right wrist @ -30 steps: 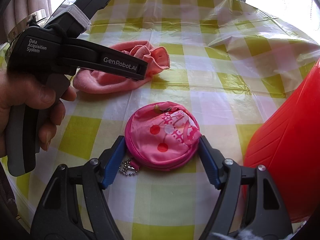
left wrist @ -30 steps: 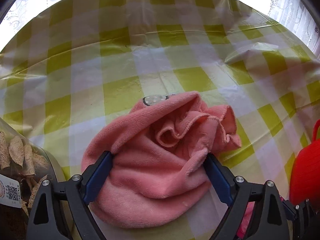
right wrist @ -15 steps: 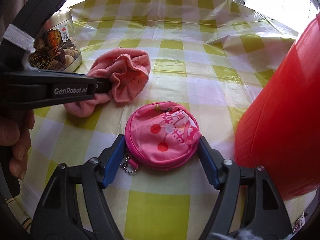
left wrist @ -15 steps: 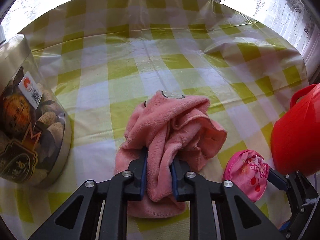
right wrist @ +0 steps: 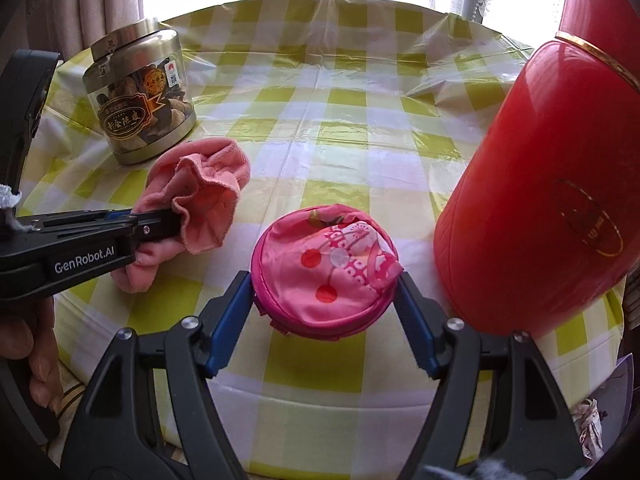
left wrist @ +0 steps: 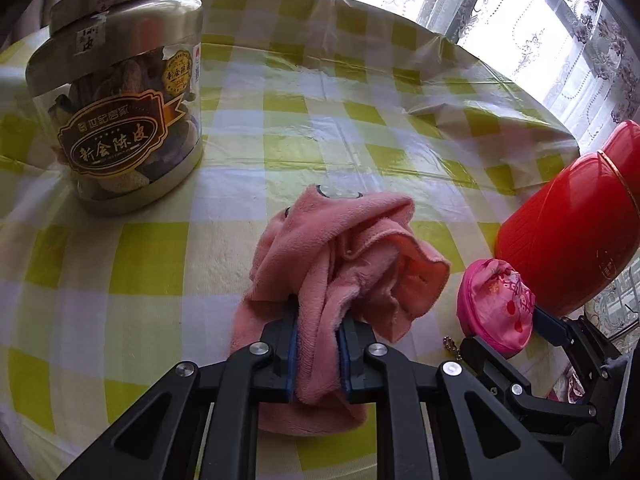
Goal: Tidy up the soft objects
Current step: 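Carry the fleece hat and coin purse into the white box and release both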
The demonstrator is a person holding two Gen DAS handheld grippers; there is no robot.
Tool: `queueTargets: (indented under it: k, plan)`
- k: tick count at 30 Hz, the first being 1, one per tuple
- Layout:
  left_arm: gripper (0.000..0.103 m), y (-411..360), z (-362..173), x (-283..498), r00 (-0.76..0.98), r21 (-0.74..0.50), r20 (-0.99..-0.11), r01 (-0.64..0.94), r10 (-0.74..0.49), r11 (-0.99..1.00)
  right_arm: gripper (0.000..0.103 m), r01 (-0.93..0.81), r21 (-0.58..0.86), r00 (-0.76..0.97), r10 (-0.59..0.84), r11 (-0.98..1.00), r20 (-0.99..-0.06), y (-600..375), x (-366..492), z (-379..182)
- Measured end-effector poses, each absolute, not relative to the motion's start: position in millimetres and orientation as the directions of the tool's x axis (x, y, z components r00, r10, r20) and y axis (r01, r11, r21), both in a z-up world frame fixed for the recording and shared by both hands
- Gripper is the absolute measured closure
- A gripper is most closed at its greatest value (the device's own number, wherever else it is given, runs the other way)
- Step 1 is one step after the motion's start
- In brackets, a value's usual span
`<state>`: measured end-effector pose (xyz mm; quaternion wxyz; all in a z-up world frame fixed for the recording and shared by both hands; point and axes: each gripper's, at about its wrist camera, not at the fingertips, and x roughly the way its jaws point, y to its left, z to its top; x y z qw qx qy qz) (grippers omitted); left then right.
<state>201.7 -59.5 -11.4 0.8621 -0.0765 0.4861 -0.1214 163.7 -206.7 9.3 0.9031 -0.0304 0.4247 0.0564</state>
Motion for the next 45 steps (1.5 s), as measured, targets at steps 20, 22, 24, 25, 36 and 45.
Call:
queueTargets:
  k: [20, 22, 24, 25, 36, 45]
  plan:
    - [0.087, -93, 24, 91, 0.550, -0.356, -0.736, 0.184, -0.396, 0.916, 0.029, -0.055, -0.010, 0.669, 0.030, 0.998, -0.742, -288, 60, 43]
    - [0.087, -101, 27, 86, 0.545, -0.359, -0.732, 0.201, -0.408, 0.912, 0.029, -0.036, -0.012, 0.671, 0.016, 0.999, -0.742, -299, 53, 43]
    - [0.087, -111, 29, 81, 0.543, -0.353, -0.730, 0.221, -0.415, 0.909, 0.029, -0.017, -0.011, 0.669, 0.003, 1.000, -0.743, -310, 45, 42]
    - [0.087, -116, 31, 78, 0.540, -0.350, -0.730, 0.232, -0.419, 0.908, 0.029, -0.008, -0.011, 0.667, -0.003, 1.000, -0.745, -316, 42, 42]
    - [0.087, -168, 38, 56, 0.494, -0.347, -0.726, 0.337, -0.478, 0.875, 0.029, 0.066, 0.002, 0.658, -0.042, 0.998, -0.752, -361, 7, 39]
    - [0.087, -208, 40, 42, 0.449, -0.347, -0.725, 0.417, -0.522, 0.840, 0.029, 0.161, -0.027, 0.629, -0.124, 0.987, -0.767, -409, -20, 30]
